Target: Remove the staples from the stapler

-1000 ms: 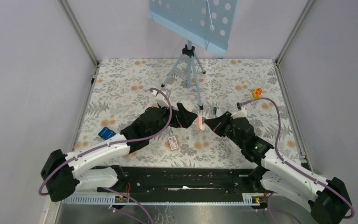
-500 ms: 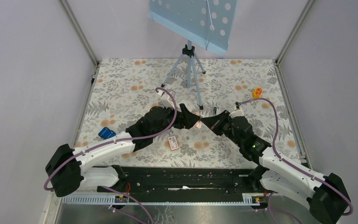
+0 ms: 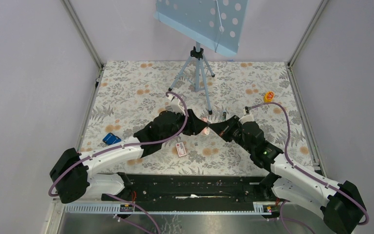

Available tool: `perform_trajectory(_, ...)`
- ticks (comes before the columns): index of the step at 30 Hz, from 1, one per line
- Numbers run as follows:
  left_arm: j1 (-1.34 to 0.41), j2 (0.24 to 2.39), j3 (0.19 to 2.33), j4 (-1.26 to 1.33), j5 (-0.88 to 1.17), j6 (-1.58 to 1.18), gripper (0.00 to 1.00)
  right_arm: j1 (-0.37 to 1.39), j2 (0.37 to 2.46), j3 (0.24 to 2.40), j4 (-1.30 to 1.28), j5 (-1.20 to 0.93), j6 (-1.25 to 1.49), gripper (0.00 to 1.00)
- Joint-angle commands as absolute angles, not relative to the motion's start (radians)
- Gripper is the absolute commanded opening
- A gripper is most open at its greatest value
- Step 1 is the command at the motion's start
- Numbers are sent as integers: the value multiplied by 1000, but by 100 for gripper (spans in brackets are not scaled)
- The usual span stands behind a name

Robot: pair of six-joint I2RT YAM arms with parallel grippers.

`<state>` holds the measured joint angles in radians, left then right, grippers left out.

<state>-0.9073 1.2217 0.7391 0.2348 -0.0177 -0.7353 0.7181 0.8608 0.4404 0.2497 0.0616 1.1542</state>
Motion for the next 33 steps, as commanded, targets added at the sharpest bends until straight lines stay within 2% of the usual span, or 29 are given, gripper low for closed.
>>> perform_trajectory(1, -906, 1221, 790, 273, -5, -712, 42, 729, 844, 480, 291, 60, 1163, 0)
perform_trajectory(6, -905, 1222, 792, 270, -5, -691, 14, 729, 843, 480, 287, 63, 1155, 0)
perform_trajectory(8, -906, 1227, 794, 265, 23, -673, 0, 730, 843, 483, 281, 64, 1140, 5)
perform_trajectory(13, -906, 1204, 785, 249, 20, -599, 0, 729, 818, 523, 195, 95, 1017, 34)
perform_trajectory(19, -906, 1084, 666, 332, 6, -429, 0, 729, 760, 571, 85, 140, 825, 51)
perform_trajectory(27, -906, 882, 496, 439, 206, -176, 0, 729, 875, 664, 136, -123, 631, 56)
perform_trajectory(33, -906, 828, 463, 445, 222, -178, 0, 732, 1027, 694, 262, -295, 706, 48)
